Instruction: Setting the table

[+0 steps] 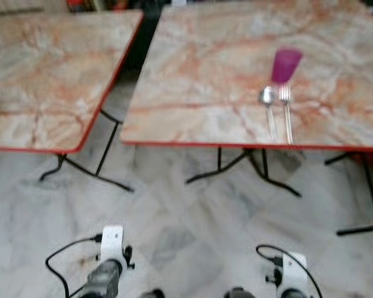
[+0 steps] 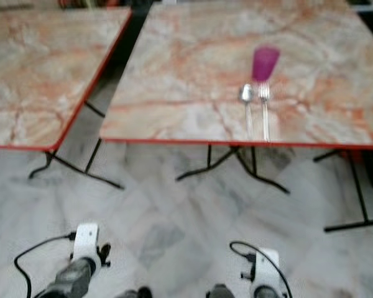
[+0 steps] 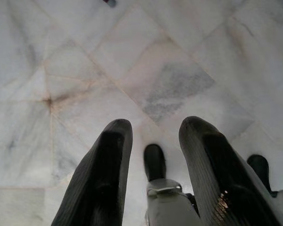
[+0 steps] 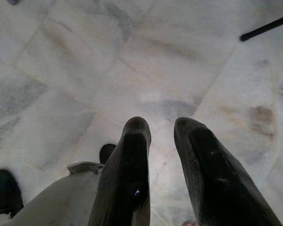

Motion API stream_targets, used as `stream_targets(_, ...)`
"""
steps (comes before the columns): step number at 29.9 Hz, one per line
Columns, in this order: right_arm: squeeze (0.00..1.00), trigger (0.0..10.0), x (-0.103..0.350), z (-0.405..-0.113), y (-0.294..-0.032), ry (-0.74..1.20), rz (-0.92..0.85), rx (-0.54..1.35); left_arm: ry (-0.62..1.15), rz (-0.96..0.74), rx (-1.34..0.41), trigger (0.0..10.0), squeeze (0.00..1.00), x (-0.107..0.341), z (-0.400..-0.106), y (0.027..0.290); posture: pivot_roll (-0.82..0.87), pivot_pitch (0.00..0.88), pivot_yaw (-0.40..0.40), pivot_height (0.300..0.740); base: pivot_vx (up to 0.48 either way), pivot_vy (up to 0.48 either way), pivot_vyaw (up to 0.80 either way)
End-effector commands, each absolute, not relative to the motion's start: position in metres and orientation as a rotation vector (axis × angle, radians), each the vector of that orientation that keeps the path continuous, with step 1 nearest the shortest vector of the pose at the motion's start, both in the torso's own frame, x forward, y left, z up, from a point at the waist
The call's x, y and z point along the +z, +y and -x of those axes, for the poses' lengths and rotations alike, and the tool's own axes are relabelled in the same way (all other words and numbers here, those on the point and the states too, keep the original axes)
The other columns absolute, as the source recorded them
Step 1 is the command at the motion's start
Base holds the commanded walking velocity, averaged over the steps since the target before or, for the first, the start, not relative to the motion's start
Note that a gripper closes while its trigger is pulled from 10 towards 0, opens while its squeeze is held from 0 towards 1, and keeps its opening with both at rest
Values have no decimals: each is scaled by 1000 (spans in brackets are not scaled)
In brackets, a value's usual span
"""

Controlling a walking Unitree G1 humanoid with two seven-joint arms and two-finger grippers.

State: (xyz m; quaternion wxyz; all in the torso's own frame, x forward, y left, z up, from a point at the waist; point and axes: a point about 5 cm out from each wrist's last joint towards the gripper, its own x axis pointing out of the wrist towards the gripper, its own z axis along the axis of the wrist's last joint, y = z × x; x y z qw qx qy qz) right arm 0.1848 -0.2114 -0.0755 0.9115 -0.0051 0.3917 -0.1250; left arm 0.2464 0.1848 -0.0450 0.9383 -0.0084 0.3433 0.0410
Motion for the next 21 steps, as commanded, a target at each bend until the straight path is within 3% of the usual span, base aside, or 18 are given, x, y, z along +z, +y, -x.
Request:
stream_targets(1,0,10000,-81,-178,-201,830,-5,-236,734,7,112,10000,0,-51,-237,195,-160,174,79,740,0,0,0)
stream_targets(11,0,10000,-71,-192,-204,745,-1,-274,731,8,117,10000,0,-51,-236,196,-166,158,88,740,0,0,0)
stream_targets(16,0,10000,-50,-219,-209,580,26,-250,731,7,114,10000,0,-51,-236,196,-166,146,88,740,0,0,0)
stream_targets(21,0,10000,-36,-227,-207,447,60,-201,731,10,114,10000,0,-51,-235,196,-175,139,91,740,0,0,0)
